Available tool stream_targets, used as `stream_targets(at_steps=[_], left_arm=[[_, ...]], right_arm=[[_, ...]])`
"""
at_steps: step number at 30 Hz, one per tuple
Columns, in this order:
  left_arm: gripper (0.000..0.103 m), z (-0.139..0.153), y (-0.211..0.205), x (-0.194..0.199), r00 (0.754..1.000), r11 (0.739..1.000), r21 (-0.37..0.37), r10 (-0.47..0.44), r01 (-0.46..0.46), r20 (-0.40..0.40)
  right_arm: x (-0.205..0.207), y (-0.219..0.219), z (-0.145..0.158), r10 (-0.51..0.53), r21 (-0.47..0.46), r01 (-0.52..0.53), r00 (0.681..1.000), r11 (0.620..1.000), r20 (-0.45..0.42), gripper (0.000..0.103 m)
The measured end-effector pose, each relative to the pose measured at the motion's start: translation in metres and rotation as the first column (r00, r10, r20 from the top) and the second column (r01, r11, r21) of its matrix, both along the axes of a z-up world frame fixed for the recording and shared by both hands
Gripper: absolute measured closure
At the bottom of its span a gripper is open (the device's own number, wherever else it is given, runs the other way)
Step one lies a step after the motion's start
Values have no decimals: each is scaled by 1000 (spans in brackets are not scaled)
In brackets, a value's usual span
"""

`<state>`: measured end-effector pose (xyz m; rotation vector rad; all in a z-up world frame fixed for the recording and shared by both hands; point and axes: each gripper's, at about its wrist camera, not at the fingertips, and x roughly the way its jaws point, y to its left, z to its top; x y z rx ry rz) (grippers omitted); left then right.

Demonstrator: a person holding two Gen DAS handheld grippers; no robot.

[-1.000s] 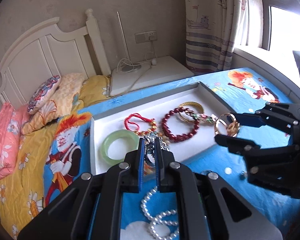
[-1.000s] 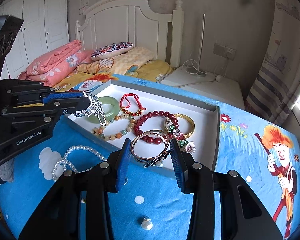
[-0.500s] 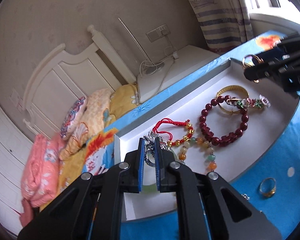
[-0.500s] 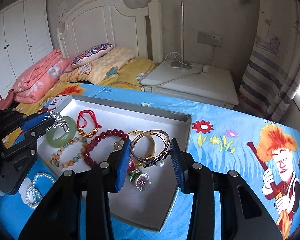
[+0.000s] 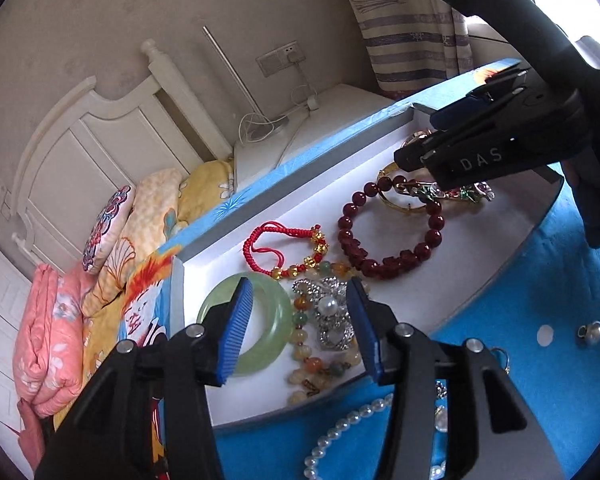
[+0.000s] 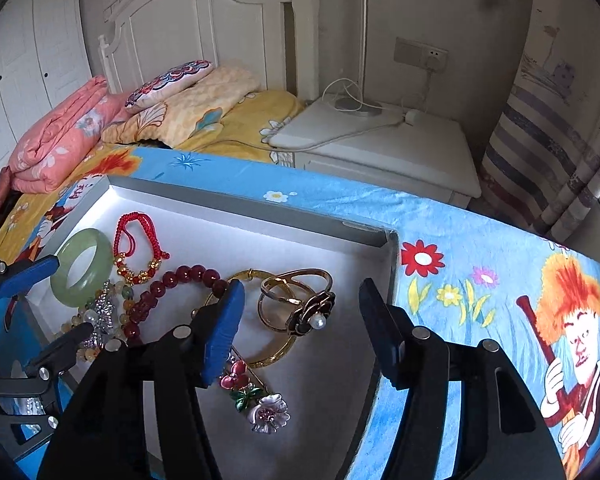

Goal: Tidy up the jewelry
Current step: 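Carry the silver brooch and gold rings into the tray and open both tools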

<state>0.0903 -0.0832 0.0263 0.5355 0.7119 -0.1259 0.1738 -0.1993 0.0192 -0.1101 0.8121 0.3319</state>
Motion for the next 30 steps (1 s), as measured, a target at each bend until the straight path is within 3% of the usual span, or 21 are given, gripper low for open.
stream_targets(at_steps=[14, 17, 30], left_arm=[[48, 12, 2, -23, 1000, 1000, -12, 2, -2, 31], [42, 18, 2, -33, 999, 1000, -13, 2, -1, 51], [36, 31, 13, -74, 995, 1000, -8, 15, -15, 97]], right_arm=[[-34, 5, 15, 11, 19, -11, 1000, 1000, 30, 42], [-44, 7, 19, 17, 15, -17, 999, 1000, 39, 42], [-95, 13, 33, 30, 18, -32, 997, 999, 71, 32]])
